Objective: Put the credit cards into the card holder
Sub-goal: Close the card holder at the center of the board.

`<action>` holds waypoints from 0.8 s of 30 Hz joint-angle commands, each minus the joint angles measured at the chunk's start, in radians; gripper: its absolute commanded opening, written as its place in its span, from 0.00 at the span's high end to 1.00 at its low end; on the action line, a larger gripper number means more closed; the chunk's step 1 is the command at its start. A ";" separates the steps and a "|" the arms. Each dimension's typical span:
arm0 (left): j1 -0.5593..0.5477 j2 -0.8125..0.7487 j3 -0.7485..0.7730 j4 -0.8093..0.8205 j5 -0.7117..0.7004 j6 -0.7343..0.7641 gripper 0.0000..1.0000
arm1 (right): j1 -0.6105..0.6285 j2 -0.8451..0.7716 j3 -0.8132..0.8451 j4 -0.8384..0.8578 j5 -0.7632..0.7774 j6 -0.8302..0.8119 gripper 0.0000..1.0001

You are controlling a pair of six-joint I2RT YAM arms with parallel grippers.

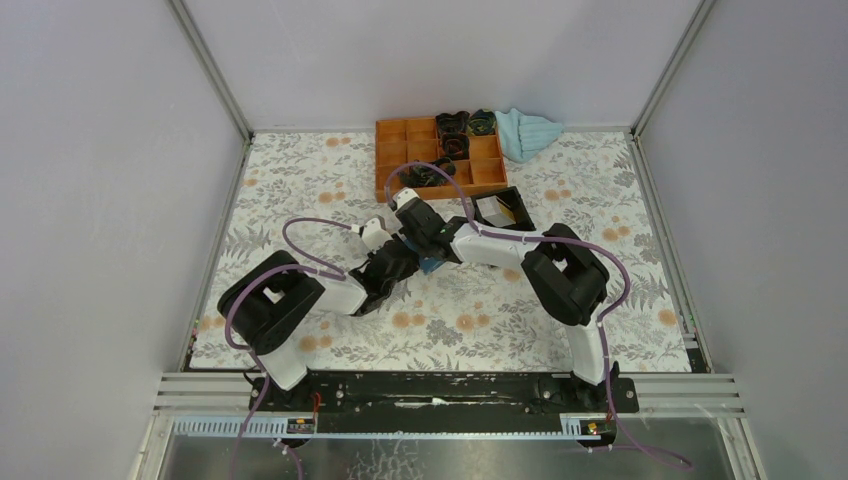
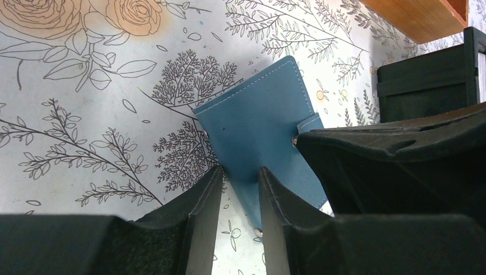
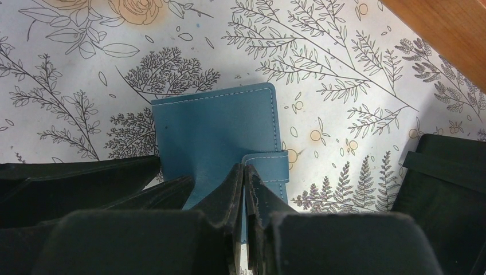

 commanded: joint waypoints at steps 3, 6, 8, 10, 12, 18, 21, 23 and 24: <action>-0.001 0.030 0.007 0.014 0.000 0.006 0.63 | 0.010 0.019 0.014 0.028 -0.054 0.034 0.93; -0.001 0.028 0.007 0.014 0.000 0.007 0.63 | 0.011 0.024 0.016 0.024 -0.060 0.038 0.93; -0.001 0.029 0.010 0.014 0.002 0.007 0.63 | 0.010 0.025 0.016 0.024 -0.066 0.040 0.93; -0.002 0.031 0.010 0.014 0.001 0.007 0.63 | 0.011 0.026 0.022 0.020 -0.068 0.041 0.93; -0.002 0.029 0.011 0.014 0.002 0.007 0.63 | 0.010 0.034 0.032 0.009 -0.071 0.039 0.93; -0.002 0.030 0.012 0.014 0.002 0.008 0.63 | 0.012 0.056 0.036 -0.003 -0.075 0.048 0.94; -0.002 0.031 0.013 0.013 0.003 0.008 0.63 | 0.012 0.066 0.035 -0.012 -0.071 0.059 0.94; -0.002 0.030 0.013 0.013 0.002 0.008 0.63 | 0.012 0.073 0.033 -0.017 -0.072 0.071 0.93; -0.002 0.030 0.013 0.013 0.002 0.008 0.63 | 0.012 0.076 0.032 -0.021 -0.072 0.079 0.94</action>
